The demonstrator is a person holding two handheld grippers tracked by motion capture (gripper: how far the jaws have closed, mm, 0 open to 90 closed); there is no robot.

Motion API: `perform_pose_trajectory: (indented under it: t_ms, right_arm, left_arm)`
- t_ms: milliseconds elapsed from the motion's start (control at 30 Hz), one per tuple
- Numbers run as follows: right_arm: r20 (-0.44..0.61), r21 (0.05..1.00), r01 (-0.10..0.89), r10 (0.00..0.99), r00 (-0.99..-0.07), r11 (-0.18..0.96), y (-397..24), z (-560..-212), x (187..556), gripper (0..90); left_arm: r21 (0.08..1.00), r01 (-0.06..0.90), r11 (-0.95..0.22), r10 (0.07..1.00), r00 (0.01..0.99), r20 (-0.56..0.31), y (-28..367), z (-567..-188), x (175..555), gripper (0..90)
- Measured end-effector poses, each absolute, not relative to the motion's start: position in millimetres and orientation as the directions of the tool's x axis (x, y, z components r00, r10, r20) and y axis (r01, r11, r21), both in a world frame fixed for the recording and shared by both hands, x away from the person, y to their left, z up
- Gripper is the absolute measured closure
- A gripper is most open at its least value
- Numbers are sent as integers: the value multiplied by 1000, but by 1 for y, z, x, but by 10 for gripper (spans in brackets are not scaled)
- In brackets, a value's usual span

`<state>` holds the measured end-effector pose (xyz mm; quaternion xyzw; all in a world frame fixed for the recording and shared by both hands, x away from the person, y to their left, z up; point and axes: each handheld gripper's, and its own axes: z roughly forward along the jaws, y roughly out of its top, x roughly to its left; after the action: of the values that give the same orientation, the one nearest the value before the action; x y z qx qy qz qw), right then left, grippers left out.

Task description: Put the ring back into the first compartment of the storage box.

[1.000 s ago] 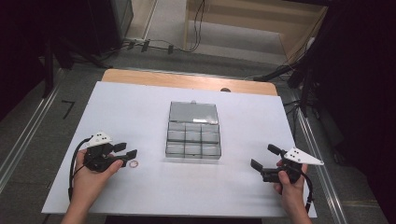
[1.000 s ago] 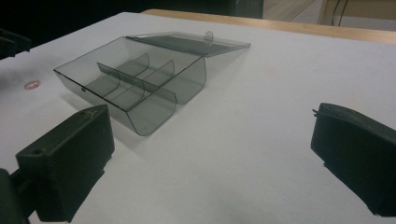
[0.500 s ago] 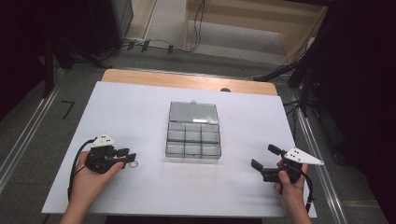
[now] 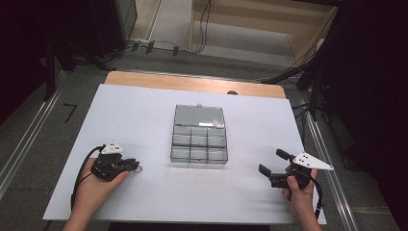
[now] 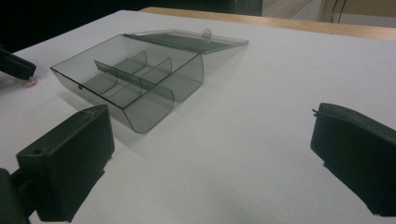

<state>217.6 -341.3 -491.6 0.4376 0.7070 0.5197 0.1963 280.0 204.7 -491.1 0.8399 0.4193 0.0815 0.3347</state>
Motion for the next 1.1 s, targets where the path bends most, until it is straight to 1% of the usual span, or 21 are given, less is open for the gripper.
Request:
perform_pose_trajectory:
  t_ms: [133, 233, 367, 467, 667, 867, 1100]
  right_arm:
    - [177, 906, 415, 823, -539, 77, -341, -491, 218, 0]
    - [180, 904, 421, 824, -537, 77, -340, -492, 217, 0]
    - [178, 906, 416, 821, -542, 78, -339, -492, 218, 0]
    - [175, 905, 417, 821, -543, 82, -339, -492, 218, 0]
    - [175, 905, 417, 821, -543, 82, -339, -492, 218, 0]
    - [180, 906, 417, 823, -539, 76, -340, -491, 218, 0]
    - [177, 907, 414, 824, -538, 75, -341, -491, 218, 0]
  left_arm:
    - [628, 640, -442, 763, 637, -112, 201, -494, 279, 772]
    - [642, 619, -452, 768, 637, -73, 200, -496, 276, 824]
    - [638, 595, -490, 760, 650, -22, 197, -496, 274, 839]
    - [629, 589, -508, 757, 654, -1, 193, -495, 273, 871]
    - [634, 609, -476, 770, 637, -33, 195, -495, 274, 873]
    - [645, 637, -422, 765, 632, -124, 202, -495, 278, 888]
    - [668, 624, -406, 752, 644, -144, 202, -489, 277, 888]
